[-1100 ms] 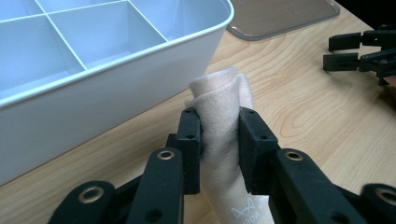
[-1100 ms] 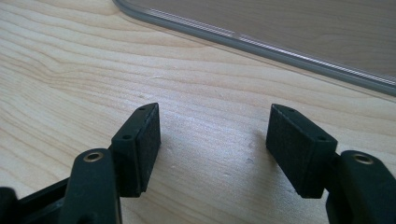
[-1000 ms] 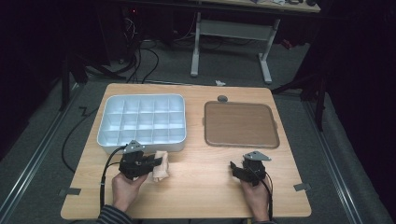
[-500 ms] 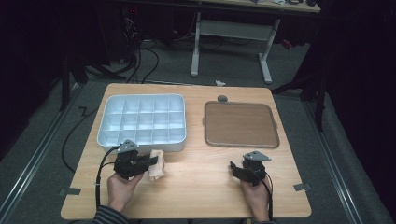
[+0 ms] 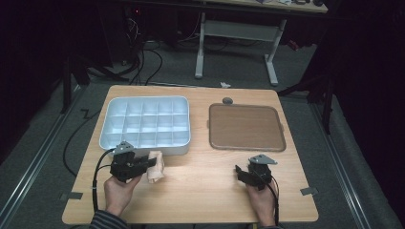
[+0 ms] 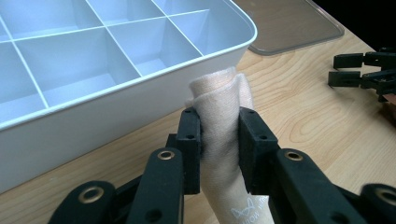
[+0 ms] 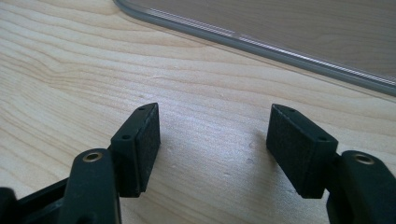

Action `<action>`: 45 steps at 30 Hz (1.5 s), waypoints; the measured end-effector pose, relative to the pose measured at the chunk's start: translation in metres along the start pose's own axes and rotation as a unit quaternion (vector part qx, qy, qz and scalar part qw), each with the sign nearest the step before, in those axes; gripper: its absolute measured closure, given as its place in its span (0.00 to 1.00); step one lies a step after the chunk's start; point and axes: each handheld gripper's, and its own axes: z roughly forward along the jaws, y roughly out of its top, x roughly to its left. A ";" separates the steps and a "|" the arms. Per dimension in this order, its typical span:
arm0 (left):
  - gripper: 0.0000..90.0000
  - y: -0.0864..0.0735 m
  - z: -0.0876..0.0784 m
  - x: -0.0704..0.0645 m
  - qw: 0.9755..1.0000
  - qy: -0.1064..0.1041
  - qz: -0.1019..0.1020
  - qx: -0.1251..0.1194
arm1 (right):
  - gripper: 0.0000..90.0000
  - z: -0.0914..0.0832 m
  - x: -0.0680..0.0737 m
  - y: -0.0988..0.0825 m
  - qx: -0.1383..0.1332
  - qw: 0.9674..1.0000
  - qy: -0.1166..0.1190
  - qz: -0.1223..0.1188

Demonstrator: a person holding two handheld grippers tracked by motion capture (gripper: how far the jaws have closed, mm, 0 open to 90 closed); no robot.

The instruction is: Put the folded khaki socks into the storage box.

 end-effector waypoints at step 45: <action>0.81 0.010 -0.024 0.021 1.000 0.016 -0.011 -0.013 | 0.39 0.000 0.000 0.000 0.000 1.000 0.000 0.000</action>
